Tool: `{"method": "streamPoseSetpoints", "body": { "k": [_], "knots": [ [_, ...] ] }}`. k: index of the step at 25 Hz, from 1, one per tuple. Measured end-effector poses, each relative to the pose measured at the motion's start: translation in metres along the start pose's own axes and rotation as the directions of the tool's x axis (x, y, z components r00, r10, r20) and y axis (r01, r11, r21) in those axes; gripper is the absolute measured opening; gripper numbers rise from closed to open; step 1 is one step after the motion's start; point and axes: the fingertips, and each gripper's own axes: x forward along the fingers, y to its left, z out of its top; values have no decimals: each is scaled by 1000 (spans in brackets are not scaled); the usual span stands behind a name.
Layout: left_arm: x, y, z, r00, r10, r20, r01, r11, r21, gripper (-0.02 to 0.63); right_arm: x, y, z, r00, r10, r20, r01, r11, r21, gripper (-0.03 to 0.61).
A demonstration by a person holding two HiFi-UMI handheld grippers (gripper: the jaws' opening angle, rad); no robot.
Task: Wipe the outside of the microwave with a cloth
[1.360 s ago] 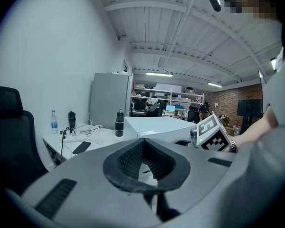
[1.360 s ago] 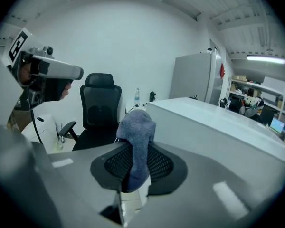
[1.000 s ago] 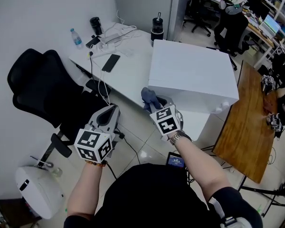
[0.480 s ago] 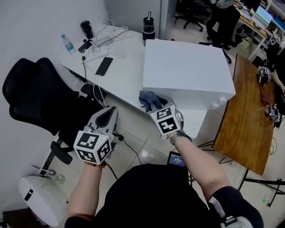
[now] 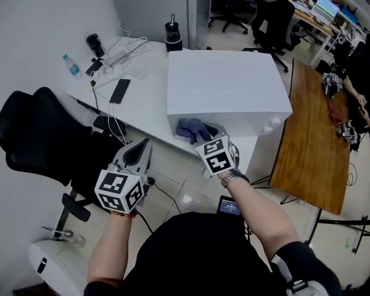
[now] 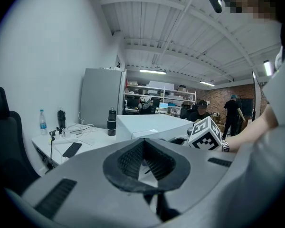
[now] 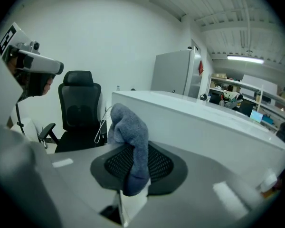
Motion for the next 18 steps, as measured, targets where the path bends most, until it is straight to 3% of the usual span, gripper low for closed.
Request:
{"method": "streamPoseSetpoints", "body": {
  "k": [18],
  "knots": [
    [67,-94,17,997,-68,-19,69,997,28,5,-56,-99,-44,998,-58,-7,58,997,51,74]
  ]
}}
